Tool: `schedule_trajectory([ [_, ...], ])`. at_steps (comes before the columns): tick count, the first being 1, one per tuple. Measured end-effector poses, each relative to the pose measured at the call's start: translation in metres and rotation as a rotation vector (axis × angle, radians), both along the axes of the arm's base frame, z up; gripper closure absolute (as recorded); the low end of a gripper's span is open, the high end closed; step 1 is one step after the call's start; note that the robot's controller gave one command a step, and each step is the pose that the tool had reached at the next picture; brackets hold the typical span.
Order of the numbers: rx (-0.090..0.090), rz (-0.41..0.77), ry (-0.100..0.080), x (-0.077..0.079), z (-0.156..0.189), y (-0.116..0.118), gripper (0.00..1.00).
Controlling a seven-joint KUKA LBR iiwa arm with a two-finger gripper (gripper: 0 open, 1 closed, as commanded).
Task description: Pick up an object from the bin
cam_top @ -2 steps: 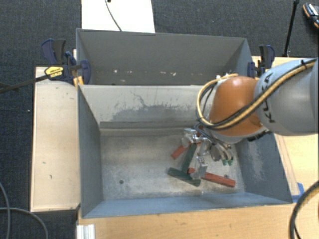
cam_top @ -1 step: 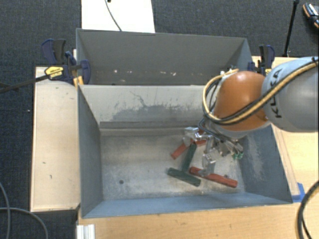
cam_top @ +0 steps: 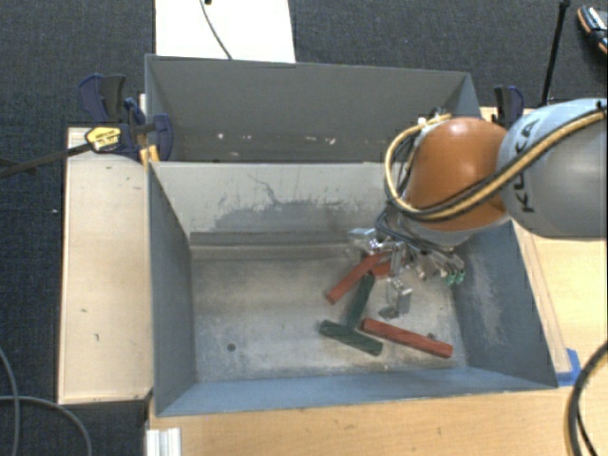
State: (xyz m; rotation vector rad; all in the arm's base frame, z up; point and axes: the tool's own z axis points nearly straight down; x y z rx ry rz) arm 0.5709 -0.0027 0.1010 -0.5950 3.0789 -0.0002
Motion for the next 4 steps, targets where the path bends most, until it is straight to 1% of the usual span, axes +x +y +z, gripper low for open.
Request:
schedule_trajectory([
  [1, -0.001, 0.226, 0.0, 0.0068, -0.0217, 0.0061, 0.0],
  [2, -0.001, 0.349, 0.001, 0.014, -0.0298, 0.0061, 1.0],
  [4, 0.0, 0.347, 0.001, 0.0133, -0.0268, 0.0062, 1.0],
])
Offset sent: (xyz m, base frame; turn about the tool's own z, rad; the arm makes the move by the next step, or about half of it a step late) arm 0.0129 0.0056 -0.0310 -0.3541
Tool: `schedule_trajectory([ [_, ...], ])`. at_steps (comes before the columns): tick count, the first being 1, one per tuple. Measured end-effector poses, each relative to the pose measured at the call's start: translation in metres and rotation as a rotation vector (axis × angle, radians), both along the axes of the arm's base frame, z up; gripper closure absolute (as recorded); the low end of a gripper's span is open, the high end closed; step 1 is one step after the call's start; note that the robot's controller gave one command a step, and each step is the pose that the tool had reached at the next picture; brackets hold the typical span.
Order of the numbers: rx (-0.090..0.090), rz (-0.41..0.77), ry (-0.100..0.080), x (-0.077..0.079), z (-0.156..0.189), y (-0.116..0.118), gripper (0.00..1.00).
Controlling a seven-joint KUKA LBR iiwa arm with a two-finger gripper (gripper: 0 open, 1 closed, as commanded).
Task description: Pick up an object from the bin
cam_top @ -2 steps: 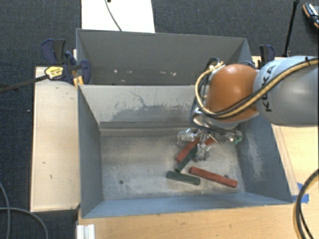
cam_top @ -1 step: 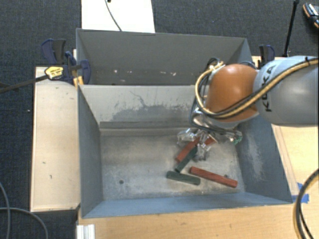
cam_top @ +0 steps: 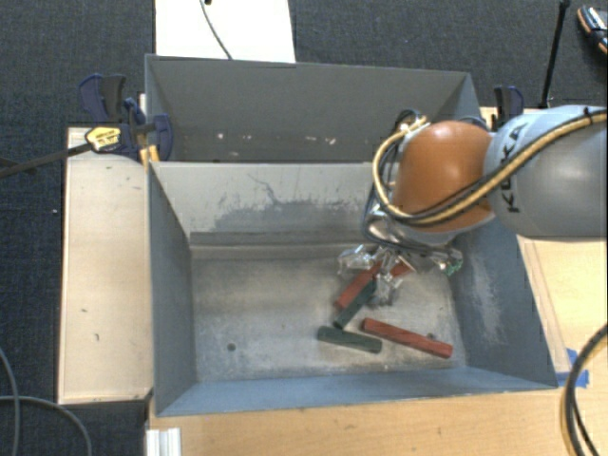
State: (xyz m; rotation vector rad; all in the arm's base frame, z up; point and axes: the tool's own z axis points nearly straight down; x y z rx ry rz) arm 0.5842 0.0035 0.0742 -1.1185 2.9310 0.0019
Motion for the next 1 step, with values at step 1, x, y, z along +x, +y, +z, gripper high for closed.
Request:
schedule_trajectory([
  [1, 0.0, -0.001, 0.009, -0.0019, 0.0138, 0.0003, 1.0],
])
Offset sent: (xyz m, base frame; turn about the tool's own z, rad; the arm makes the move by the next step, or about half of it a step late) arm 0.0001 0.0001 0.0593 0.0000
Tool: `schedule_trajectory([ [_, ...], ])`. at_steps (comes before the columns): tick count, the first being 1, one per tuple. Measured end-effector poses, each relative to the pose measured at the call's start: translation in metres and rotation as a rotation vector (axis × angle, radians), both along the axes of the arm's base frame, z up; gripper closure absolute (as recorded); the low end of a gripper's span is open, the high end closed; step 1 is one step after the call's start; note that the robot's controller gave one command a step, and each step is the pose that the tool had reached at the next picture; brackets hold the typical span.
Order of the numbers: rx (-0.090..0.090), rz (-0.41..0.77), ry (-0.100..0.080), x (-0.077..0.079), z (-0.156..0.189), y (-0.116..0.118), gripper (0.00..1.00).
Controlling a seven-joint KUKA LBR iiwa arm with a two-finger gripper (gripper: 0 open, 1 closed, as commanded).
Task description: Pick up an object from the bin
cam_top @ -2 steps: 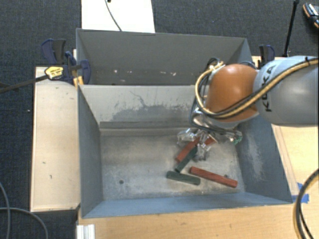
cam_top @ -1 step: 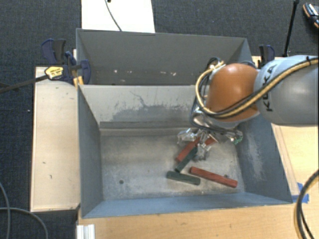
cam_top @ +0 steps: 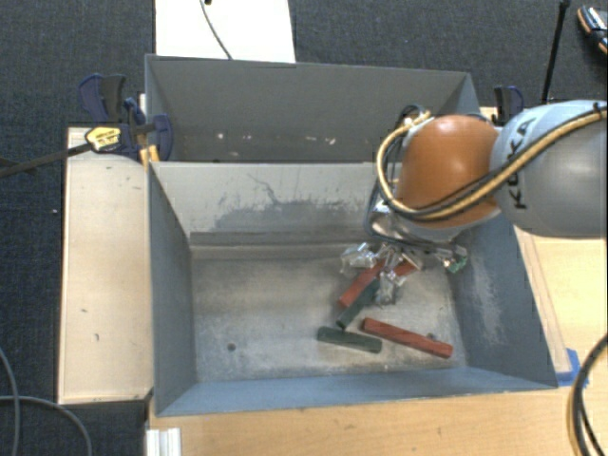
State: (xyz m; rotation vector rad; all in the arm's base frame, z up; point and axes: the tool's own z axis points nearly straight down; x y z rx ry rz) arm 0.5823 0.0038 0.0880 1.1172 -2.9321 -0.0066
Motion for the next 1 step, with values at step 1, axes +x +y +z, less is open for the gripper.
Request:
schedule_trajectory([
  [1, -0.001, -0.002, -0.004, 0.0012, 0.0214, -0.0001, 1.0],
])
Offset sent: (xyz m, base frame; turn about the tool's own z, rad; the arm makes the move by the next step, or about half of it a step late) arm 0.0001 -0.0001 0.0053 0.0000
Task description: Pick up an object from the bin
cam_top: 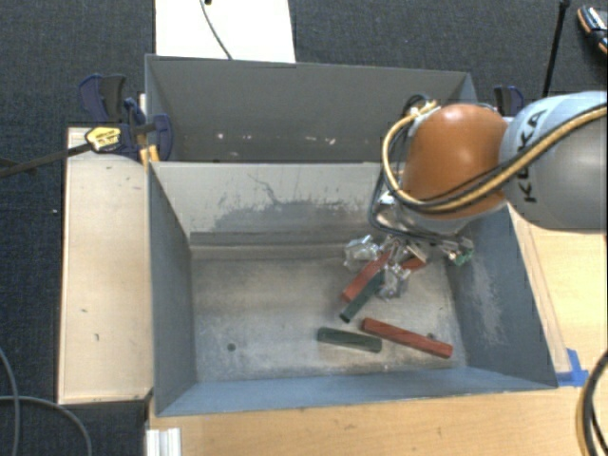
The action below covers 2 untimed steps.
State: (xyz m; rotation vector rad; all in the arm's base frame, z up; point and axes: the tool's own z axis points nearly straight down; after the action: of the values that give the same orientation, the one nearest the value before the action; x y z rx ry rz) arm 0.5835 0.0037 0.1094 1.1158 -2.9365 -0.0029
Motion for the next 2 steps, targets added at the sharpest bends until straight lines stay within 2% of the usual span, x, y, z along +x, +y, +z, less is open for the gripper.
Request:
schedule_trajectory([
  [2, 0.0, -0.003, -0.008, 0.0019, 0.0173, 0.0, 1.0],
])
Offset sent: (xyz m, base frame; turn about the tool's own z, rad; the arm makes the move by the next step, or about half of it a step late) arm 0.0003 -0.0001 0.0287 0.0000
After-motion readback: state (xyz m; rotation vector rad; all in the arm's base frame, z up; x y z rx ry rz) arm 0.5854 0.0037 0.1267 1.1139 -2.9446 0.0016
